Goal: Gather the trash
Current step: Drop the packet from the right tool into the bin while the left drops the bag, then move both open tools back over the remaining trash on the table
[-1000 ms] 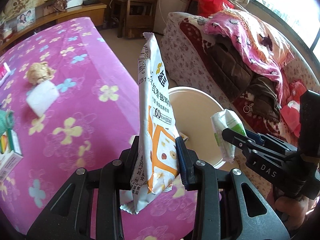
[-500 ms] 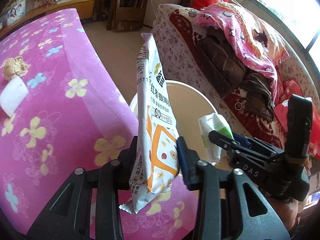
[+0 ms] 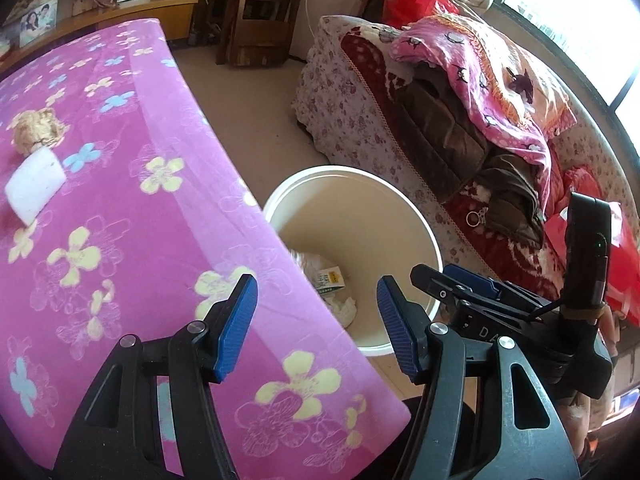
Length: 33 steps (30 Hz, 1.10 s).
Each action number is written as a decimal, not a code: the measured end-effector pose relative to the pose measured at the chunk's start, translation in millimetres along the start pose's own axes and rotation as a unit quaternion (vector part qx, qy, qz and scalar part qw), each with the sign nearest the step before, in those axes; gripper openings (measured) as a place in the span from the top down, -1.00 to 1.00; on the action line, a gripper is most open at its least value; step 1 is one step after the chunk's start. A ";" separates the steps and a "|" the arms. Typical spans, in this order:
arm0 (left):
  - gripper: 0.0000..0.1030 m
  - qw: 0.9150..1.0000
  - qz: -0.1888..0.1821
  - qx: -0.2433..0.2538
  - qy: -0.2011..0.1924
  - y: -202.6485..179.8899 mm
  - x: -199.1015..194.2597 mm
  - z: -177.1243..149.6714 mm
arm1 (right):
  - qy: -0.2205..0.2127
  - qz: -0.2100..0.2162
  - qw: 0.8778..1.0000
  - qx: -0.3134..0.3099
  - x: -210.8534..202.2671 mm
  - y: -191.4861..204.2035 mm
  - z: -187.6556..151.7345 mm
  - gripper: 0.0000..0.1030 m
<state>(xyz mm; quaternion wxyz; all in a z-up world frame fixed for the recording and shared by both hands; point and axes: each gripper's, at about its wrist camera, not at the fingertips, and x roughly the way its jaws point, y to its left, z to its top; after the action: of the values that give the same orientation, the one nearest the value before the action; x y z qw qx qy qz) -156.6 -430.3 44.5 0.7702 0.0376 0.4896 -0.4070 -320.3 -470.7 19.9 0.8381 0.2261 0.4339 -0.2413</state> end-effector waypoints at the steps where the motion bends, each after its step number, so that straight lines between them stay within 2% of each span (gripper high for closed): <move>1: -0.18 1.000 0.002 -0.003 -0.001 2.3 -2.1 -0.3 | 0.000 0.001 1.000 -0.002 -0.4 3.3 -0.3 0.05; 10: -0.18 0.999 0.040 -0.011 -0.023 26.2 -33.4 -12.9 | -0.007 0.016 0.999 -0.030 -9.0 38.2 -3.0 0.05; 19: -0.18 0.994 0.089 -0.034 -0.051 69.8 -79.0 -34.9 | -0.017 0.045 0.996 -0.070 -16.3 94.8 -8.4 -0.02; 33: -0.18 0.978 0.164 -0.096 -0.088 155.6 -149.9 -72.3 | 0.004 0.087 0.984 -0.154 -7.5 198.8 -29.9 -0.04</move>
<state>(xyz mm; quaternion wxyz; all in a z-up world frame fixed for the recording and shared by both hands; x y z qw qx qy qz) -134.0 -205.2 71.7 0.8666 0.0075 0.4439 -0.2277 -223.1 -296.2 44.2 0.8791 0.1318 0.4477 -0.0964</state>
